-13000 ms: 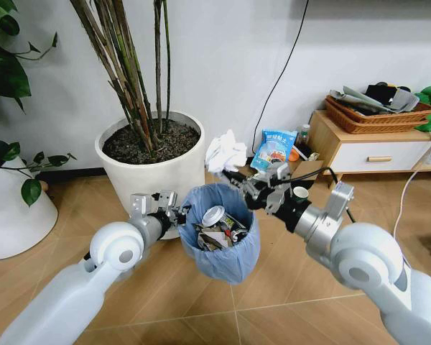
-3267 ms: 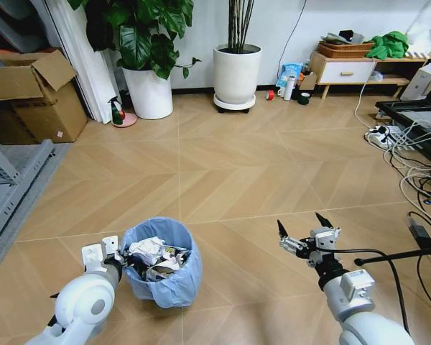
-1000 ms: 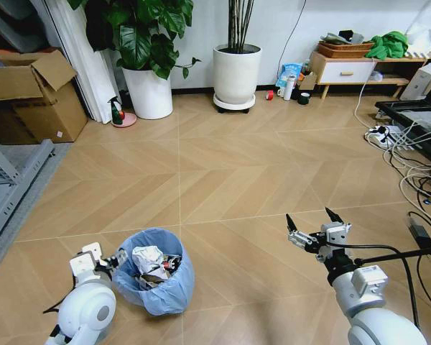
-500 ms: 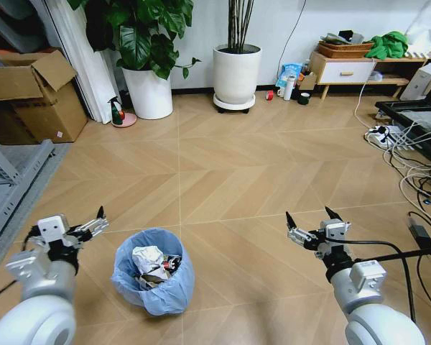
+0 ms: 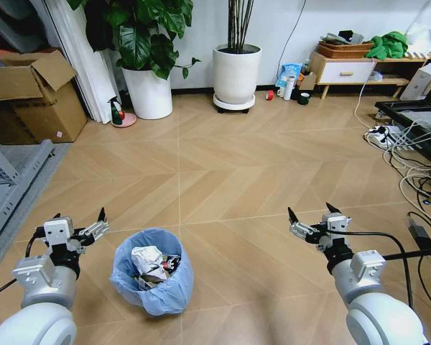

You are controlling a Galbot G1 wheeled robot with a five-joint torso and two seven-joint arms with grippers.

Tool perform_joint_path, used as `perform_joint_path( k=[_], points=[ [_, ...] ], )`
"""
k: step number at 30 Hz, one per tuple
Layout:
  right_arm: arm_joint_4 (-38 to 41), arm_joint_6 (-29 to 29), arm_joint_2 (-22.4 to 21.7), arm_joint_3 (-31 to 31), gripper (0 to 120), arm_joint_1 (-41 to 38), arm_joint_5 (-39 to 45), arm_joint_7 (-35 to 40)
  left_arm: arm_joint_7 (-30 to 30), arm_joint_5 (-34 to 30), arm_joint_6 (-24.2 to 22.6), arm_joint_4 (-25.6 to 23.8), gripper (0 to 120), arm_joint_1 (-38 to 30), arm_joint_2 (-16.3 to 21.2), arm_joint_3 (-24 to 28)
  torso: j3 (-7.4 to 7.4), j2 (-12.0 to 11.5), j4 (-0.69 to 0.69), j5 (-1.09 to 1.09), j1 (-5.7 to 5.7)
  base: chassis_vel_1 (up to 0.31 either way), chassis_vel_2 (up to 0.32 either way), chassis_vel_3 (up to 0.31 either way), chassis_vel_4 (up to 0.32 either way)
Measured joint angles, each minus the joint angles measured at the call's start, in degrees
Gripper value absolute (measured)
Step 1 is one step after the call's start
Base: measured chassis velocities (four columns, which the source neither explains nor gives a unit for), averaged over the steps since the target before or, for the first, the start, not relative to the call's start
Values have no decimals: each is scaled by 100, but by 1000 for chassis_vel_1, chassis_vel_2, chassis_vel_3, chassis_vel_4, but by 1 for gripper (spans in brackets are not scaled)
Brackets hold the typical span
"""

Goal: Pick up the trash bin and place the garbage on the floor into it.

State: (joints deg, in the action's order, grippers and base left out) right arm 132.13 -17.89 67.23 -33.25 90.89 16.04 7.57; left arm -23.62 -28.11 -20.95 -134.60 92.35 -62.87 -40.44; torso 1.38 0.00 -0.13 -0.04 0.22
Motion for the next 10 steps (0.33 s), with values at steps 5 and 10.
perform_joint_path(
  k=[5, 10],
  points=[
    [-44, -7, -14, 17, 100, -50, 31, 0, -9, -6, -8, 47, 100, -20, -15, 42, 0, 0, 0, 0, 0, -103, -86, 82, 79],
    [-62, 49, -4, 28, 100, -53, 18, 0, -26, -17, -18, 53, 100, -47, 1, 48, 0, 0, 0, 1, 0, -87, -78, 87, 73]
  ],
)
